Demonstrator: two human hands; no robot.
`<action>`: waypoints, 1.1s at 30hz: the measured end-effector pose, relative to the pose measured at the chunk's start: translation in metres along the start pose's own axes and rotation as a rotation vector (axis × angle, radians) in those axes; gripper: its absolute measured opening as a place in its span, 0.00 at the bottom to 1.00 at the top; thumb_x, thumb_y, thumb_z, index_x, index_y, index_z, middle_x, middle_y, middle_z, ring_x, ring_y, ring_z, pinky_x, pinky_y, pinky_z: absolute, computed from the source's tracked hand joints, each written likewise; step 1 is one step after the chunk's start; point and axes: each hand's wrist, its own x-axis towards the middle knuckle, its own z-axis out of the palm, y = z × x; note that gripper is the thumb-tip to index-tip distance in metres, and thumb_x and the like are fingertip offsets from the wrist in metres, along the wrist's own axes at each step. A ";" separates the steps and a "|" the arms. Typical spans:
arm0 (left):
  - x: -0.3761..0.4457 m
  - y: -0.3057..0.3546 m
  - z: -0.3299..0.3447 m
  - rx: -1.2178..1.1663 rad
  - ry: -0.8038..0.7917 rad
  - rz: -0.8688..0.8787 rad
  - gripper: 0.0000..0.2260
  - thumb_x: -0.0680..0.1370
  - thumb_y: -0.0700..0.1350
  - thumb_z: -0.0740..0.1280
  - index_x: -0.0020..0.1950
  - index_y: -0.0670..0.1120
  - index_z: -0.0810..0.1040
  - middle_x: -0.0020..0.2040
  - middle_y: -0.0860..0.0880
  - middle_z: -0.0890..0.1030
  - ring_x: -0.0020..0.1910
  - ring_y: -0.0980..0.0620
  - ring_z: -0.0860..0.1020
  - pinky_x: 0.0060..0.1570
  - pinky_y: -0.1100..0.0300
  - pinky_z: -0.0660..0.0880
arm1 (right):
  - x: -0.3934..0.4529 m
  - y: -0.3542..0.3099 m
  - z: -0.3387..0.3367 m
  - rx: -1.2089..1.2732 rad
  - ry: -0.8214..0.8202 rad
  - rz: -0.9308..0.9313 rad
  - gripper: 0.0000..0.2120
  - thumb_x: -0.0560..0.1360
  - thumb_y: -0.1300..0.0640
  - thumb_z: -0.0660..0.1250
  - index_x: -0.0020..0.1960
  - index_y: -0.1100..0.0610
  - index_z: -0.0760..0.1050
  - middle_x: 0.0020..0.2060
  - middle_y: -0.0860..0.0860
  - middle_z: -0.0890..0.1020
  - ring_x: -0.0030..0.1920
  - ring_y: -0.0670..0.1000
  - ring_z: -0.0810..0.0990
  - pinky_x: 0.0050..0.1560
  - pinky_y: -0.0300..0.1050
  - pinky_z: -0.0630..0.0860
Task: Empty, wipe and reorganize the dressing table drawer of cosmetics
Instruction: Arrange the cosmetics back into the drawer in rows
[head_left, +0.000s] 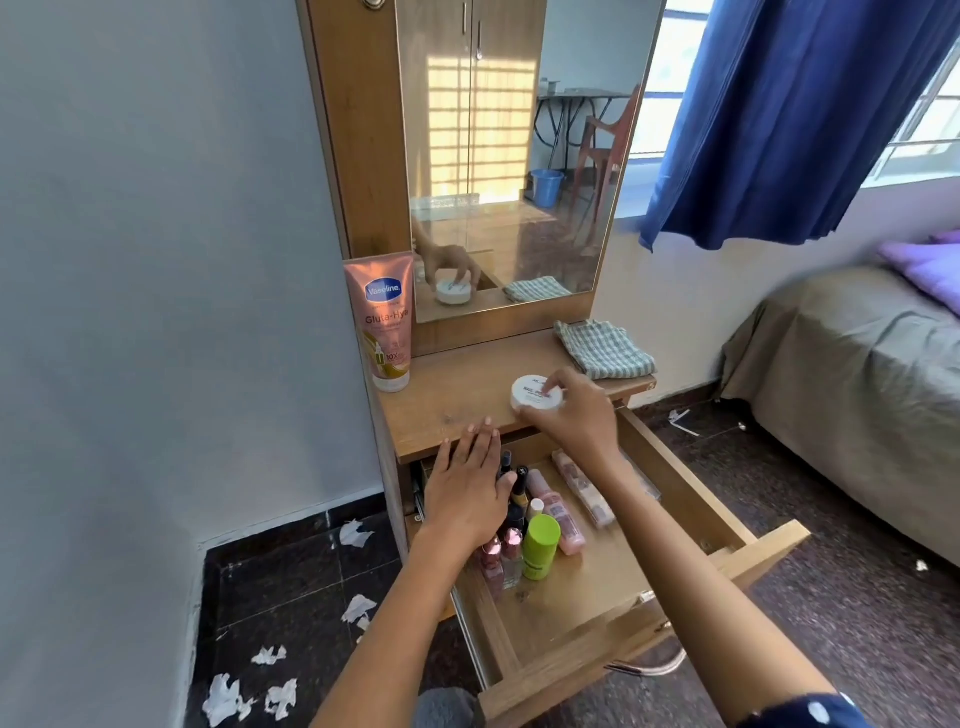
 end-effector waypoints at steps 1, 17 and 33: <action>0.000 0.000 0.001 -0.002 -0.001 -0.002 0.26 0.83 0.54 0.44 0.77 0.46 0.42 0.77 0.51 0.39 0.75 0.53 0.38 0.71 0.53 0.35 | -0.007 0.011 -0.009 0.005 0.033 -0.001 0.19 0.63 0.41 0.75 0.44 0.53 0.75 0.44 0.50 0.81 0.43 0.51 0.79 0.39 0.46 0.73; 0.001 0.001 0.003 -0.002 -0.008 -0.017 0.26 0.83 0.55 0.44 0.77 0.47 0.40 0.77 0.51 0.36 0.75 0.53 0.37 0.72 0.52 0.36 | -0.046 0.083 -0.013 -0.417 -0.255 0.221 0.26 0.67 0.36 0.69 0.53 0.56 0.75 0.50 0.55 0.79 0.54 0.56 0.78 0.44 0.46 0.72; -0.003 -0.006 -0.013 -0.010 0.037 0.029 0.26 0.83 0.55 0.45 0.78 0.47 0.43 0.78 0.50 0.43 0.76 0.53 0.41 0.71 0.50 0.36 | -0.070 0.024 -0.023 -0.153 -0.014 0.060 0.10 0.73 0.49 0.70 0.50 0.54 0.78 0.50 0.49 0.80 0.48 0.51 0.79 0.40 0.44 0.73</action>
